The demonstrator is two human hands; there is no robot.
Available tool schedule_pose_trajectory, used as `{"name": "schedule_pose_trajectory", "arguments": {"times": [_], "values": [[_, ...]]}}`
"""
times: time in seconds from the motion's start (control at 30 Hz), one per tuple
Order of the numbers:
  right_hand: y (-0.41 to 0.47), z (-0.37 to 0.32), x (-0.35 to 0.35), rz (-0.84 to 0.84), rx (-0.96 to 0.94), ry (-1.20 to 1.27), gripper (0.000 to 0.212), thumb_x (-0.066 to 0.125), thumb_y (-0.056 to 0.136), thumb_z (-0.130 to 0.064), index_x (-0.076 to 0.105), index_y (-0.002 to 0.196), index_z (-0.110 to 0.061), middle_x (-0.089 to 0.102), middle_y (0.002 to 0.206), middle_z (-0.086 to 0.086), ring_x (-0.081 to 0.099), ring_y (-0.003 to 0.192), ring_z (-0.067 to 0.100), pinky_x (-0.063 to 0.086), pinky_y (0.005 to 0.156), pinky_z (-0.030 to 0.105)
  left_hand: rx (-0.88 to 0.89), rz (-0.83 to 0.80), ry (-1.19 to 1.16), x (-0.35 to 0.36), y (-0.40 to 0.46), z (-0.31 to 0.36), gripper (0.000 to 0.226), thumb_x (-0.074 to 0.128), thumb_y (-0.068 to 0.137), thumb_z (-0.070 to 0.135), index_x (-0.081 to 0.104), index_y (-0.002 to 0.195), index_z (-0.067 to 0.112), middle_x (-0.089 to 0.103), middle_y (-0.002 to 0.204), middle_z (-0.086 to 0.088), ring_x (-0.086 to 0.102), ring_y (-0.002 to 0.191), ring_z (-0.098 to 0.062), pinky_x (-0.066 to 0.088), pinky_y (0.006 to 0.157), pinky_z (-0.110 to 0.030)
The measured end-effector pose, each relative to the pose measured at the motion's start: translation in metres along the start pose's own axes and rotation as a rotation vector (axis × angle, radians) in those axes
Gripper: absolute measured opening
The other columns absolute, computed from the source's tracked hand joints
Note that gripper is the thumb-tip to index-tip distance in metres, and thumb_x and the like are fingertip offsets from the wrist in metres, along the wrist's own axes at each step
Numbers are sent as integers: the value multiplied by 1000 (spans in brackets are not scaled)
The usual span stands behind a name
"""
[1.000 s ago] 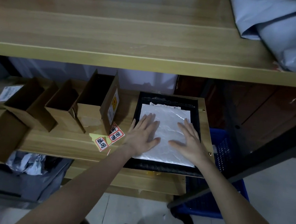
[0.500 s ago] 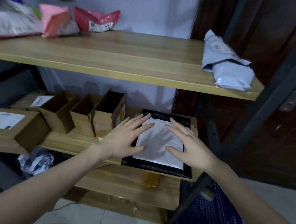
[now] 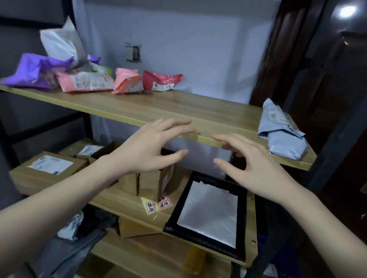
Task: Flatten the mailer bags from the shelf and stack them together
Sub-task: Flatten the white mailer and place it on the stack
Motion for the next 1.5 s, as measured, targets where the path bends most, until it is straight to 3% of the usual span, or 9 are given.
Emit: {"name": "schedule_pose_trajectory", "arguments": {"times": [0.23, 0.53, 0.77, 0.97, 1.03, 1.13, 1.2, 1.33, 1.5], "values": [[51, -17, -5, 82, -51, 15, 40, 60, 87, -29, 53, 127, -29, 53, 115, -17, 47, 99, -5, 32, 81, -1, -69, 80, 75, -47, 7, -36, 48, 46, 89, 48, 53, 131, 24, 47, 139, 3, 43, 128, -14, 38, 103, -37], [138, -47, 16, 81, -134, 0, 42, 56, 89, -32, 49, 130, -29, 52, 123, -15, 47, 106, -2, 32, 89, 14, -170, 173, 170, -89, 2, -110, 47, 44, 88, 44, 53, 129, 25, 46, 138, 4, 42, 126, -11, 34, 101, -28], [219, -72, 56, 54, -230, -35, 42, 57, 90, -28, 49, 131, -25, 52, 128, -9, 45, 117, 3, 25, 92, 9, -358, 240, 230, -127, -10, -211, 48, 39, 82, 46, 60, 120, 26, 50, 137, 5, 47, 124, -16, 44, 98, -41], [270, -84, 80, 59, -212, -51, 39, 56, 90, -26, 51, 129, -27, 53, 125, -11, 45, 115, 3, 20, 82, -9, -652, 280, 335, -148, 0, -300, 39, 53, 90, 27, 56, 129, 23, 39, 147, -8, 39, 131, -29, 38, 96, -41], [281, -88, 84, 51, -224, -89, 39, 55, 90, -28, 51, 129, -29, 51, 124, -14, 46, 115, 3, 26, 82, -4, -758, 270, 294, -158, 6, -330, 49, 49, 89, 31, 47, 137, 24, 32, 150, -14, 34, 134, -34, 35, 103, -46], [296, -90, 85, 53, -238, -117, 37, 53, 89, -33, 50, 126, -32, 49, 123, -18, 49, 114, 5, 43, 87, 23, -849, 202, 231, -167, 16, -373, 57, 49, 89, 31, 34, 144, 27, 22, 154, -20, 25, 139, -36, 30, 110, -47], [304, -91, 85, 54, -235, -125, 37, 53, 89, -34, 50, 126, -31, 47, 124, -18, 51, 114, 8, 45, 90, 34, -880, 161, 243, -169, 24, -391, 61, 51, 90, 32, 28, 147, 28, 16, 155, -20, 22, 140, -39, 27, 111, -49], [319, -89, 84, 44, -215, -158, 37, 52, 89, -34, 49, 127, -32, 44, 126, -18, 52, 112, 12, 45, 91, 37, -909, 164, 261, -169, 41, -410, 67, 52, 90, 42, 22, 149, 27, 14, 156, -17, 25, 138, -41, 28, 109, -52], [334, -86, 87, 26, -208, -138, 37, 52, 89, -32, 49, 126, -33, 44, 126, -16, 54, 110, 15, 45, 93, 41, -763, 264, 287, -162, 51, -414, 54, 62, 86, 31, 45, 135, 20, 43, 127, -16, 47, 114, -39, 44, 94, -48]]}}
Point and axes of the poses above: each hand's wrist, its own y-axis towards the middle knuckle, its own x-axis out of the palm, z = x × y, the point moved 2 cm from there along y, towards the middle knuckle
